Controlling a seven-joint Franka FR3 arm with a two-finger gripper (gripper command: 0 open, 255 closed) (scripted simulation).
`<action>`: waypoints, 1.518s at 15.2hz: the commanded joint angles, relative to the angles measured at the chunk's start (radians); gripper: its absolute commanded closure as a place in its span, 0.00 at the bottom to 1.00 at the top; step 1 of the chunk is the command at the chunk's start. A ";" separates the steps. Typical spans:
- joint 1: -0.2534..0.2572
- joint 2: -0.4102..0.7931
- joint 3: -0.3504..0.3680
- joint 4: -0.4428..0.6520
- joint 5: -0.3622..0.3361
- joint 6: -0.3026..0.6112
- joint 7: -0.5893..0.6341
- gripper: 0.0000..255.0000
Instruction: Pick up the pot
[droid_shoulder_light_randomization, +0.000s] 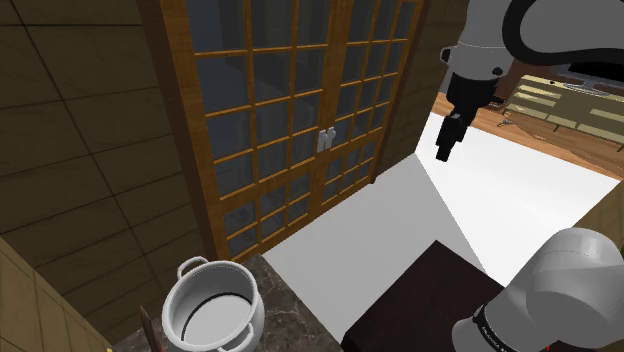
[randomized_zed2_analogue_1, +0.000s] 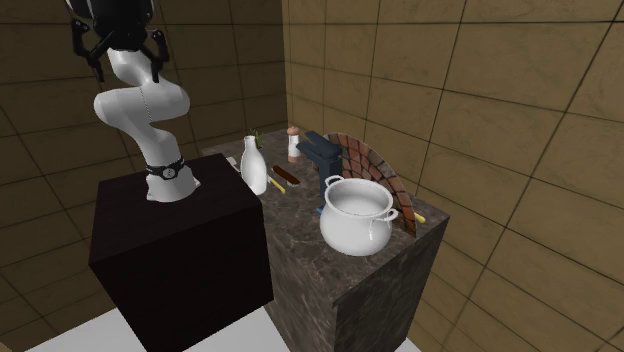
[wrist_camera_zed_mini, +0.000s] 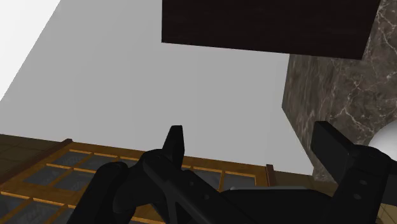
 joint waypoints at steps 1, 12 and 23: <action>0.000 0.000 0.000 0.000 0.000 0.000 0.000 0.00; 0.051 0.170 0.159 -0.109 0.128 0.271 0.212 0.00; 0.078 0.488 0.320 -0.062 0.164 0.546 0.424 0.00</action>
